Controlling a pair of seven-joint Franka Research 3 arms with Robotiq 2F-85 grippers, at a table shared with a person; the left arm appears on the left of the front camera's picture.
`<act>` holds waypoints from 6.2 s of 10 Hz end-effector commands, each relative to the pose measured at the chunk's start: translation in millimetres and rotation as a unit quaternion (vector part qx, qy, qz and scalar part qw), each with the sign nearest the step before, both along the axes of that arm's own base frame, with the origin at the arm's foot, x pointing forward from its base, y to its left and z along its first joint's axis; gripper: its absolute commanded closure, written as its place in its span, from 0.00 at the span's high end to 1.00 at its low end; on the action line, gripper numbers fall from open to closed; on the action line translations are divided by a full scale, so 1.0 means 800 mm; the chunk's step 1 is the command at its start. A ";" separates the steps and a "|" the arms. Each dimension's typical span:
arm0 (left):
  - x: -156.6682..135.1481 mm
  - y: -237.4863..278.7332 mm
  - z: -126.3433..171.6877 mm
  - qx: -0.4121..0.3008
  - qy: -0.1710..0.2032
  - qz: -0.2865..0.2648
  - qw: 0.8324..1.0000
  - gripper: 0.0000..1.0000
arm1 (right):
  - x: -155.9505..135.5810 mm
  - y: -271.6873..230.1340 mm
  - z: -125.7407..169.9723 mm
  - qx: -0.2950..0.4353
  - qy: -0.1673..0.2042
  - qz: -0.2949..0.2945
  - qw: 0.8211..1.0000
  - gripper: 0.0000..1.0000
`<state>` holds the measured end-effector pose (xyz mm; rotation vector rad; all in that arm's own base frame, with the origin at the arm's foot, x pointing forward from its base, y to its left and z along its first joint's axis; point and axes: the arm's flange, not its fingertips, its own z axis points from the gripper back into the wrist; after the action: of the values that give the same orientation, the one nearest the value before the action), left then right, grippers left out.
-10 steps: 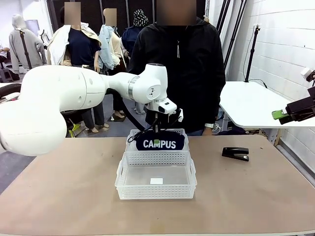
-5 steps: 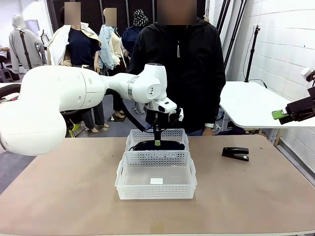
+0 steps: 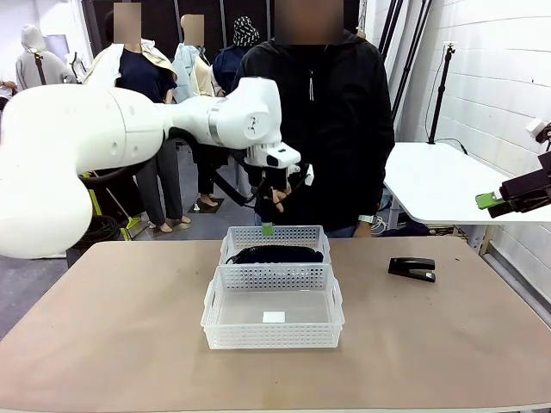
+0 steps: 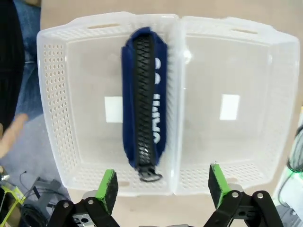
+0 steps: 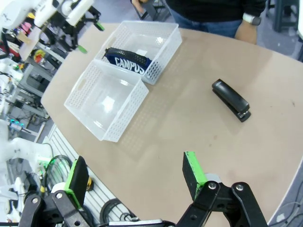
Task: Distribute items into two baskets.
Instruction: Place the picked Pencil pouch into the Organizing basket as instructed by the person, then pick up the Stapler that the person points to.
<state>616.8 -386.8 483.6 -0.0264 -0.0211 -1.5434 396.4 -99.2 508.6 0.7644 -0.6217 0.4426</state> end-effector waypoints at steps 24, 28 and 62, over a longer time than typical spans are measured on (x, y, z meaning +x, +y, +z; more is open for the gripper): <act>-0.078 0.368 0.077 -0.114 0.147 0.213 0.959 1.00 | -0.001 0.001 -0.001 0.002 0.000 0.001 1.000 1.00; -0.189 0.503 0.092 -0.209 0.046 0.333 0.918 1.00 | -0.001 0.001 -0.001 0.002 0.000 0.001 1.000 1.00; -0.206 0.676 0.011 -0.447 0.003 0.463 0.766 1.00 | -0.001 0.001 -0.001 0.002 0.000 0.001 1.000 1.00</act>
<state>453.5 153.0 491.9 -0.6860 -0.6853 -0.4147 396.3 -100.1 509.0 0.7639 -0.6225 0.4414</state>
